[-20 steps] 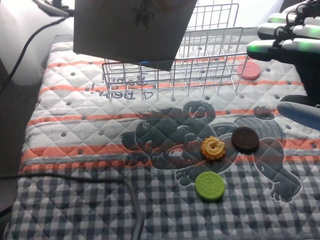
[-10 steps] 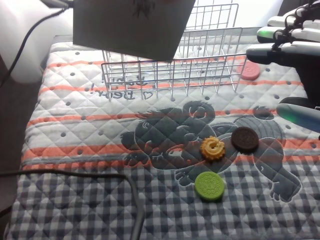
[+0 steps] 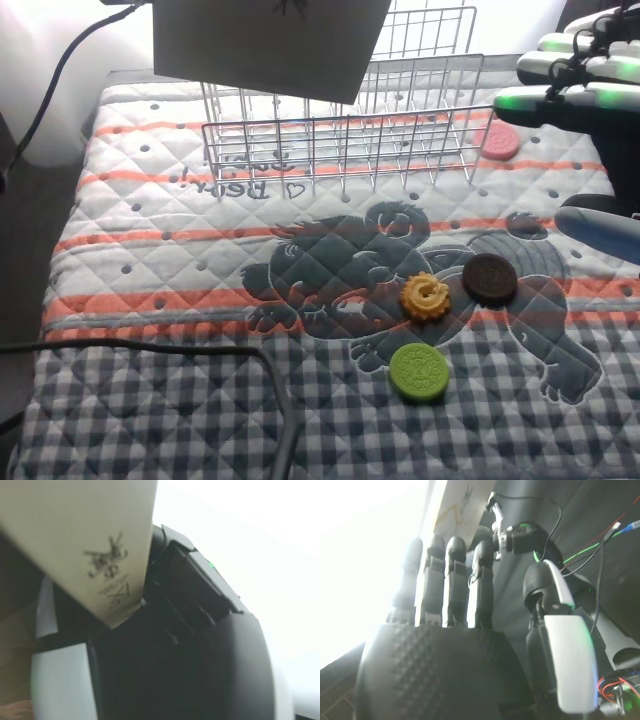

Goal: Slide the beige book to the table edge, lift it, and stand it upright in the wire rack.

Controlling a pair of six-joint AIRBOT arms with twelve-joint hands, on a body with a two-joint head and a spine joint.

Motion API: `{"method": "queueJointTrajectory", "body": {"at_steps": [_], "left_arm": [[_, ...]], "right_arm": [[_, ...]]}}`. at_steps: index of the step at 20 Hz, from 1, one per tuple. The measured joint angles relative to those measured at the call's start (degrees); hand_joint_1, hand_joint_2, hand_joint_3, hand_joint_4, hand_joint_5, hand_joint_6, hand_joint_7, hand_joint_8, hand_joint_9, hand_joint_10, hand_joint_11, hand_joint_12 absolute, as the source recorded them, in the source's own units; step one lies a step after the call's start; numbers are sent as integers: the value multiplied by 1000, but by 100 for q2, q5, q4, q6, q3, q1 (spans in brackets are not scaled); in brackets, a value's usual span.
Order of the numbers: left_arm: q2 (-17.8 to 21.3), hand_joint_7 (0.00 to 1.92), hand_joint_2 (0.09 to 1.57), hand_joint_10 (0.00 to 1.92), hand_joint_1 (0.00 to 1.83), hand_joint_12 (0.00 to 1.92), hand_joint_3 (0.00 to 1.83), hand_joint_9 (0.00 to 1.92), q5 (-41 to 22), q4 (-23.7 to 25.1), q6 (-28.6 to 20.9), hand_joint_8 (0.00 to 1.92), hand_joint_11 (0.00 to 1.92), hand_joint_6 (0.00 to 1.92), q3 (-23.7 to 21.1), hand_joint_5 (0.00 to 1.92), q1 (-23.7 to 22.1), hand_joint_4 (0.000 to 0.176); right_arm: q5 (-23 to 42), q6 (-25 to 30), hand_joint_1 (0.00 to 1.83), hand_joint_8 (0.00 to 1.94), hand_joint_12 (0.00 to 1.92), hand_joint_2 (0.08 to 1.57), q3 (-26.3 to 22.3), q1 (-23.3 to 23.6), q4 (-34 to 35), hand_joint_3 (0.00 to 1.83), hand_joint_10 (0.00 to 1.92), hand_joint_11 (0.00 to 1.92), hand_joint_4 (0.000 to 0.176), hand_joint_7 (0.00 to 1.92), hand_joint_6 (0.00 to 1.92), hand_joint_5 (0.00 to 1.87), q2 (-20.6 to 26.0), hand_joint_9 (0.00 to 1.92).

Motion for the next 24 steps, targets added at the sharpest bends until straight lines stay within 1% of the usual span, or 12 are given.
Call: {"method": "queueJointTrajectory", "body": {"at_steps": [1,2,3,5,7,11,15,18,20,21,23,24], "left_arm": [[-24,1118,1052,1007,1381,1249,0,1129,-17,-35,0,789,1072,511,11,1086,50,0],[-33,1096,1055,1061,1396,1214,3,1111,-44,-61,-4,771,1077,612,15,1038,76,0],[-70,1117,1052,1036,1400,1178,0,1126,-50,-138,-2,705,1093,677,17,1021,142,0],[-170,1253,1000,907,1412,1238,0,1233,2,-140,2,477,1073,371,72,1206,232,0],[-184,1165,1031,901,1405,1101,0,1183,26,-155,-13,585,1090,717,87,1050,278,0],[-197,1137,1042,946,1403,1152,0,1155,-20,-192,-46,658,1074,763,133,1018,299,0],[-212,1139,1041,967,1402,1187,0,1152,-63,-199,-48,640,1060,729,133,1030,361,0],[-219,1262,1004,879,1405,1237,0,1228,-140,-271,-120,445,1010,499,133,1159,472,0],[-221,1237,1010,862,1398,1156,1,1211,-199,-289,-162,481,998,582,127,1133,551,0],[-243,1188,1030,941,1394,1171,0,1161,-219,-315,-173,591,912,642,127,1076,575,0],[-240,1127,1061,1068,1395,1228,1,1084,-275,-339,-177,756,613,717,127,978,632,0],[-240,1120,1092,664,1294,1239,5,957,-310,-376,-243,891,287,906,116,904,660,0]], "right_arm": [[2,11,541,4,696,1294,11,-2,-7,0,5,0,69,410,2,508,-17,327],[-2,17,556,4,684,1293,13,-2,-9,0,4,0,60,410,3,509,-20,323],[2,20,587,7,693,1286,13,-2,-4,0,6,0,54,422,7,524,-24,329],[26,20,553,2,758,1292,13,-2,-4,1,4,0,48,425,2,528,-24,341],[37,37,561,1,663,1305,24,-2,-4,3,5,0,47,406,1,512,-42,313],[46,52,583,2,761,1318,24,-26,-7,5,4,0,29,413,0,520,-55,333],[68,61,533,1,775,1325,24,-37,-2,1,2,0,45,407,2,510,-55,330],[74,63,544,3,769,1329,24,-61,-4,1,4,0,26,419,4,520,-72,342],[81,68,517,1,671,1332,24,-61,2,2,0,0,48,404,1,507,-76,318],[81,68,571,5,726,1319,24,-66,11,0,4,0,29,423,7,535,-76,329],[81,74,542,1,677,1320,24,-66,11,0,1,0,40,417,1,532,-76,315],[81,79,516,3,577,1329,24,-66,22,3,8,0,43,406,5,518,-76,295]]}}
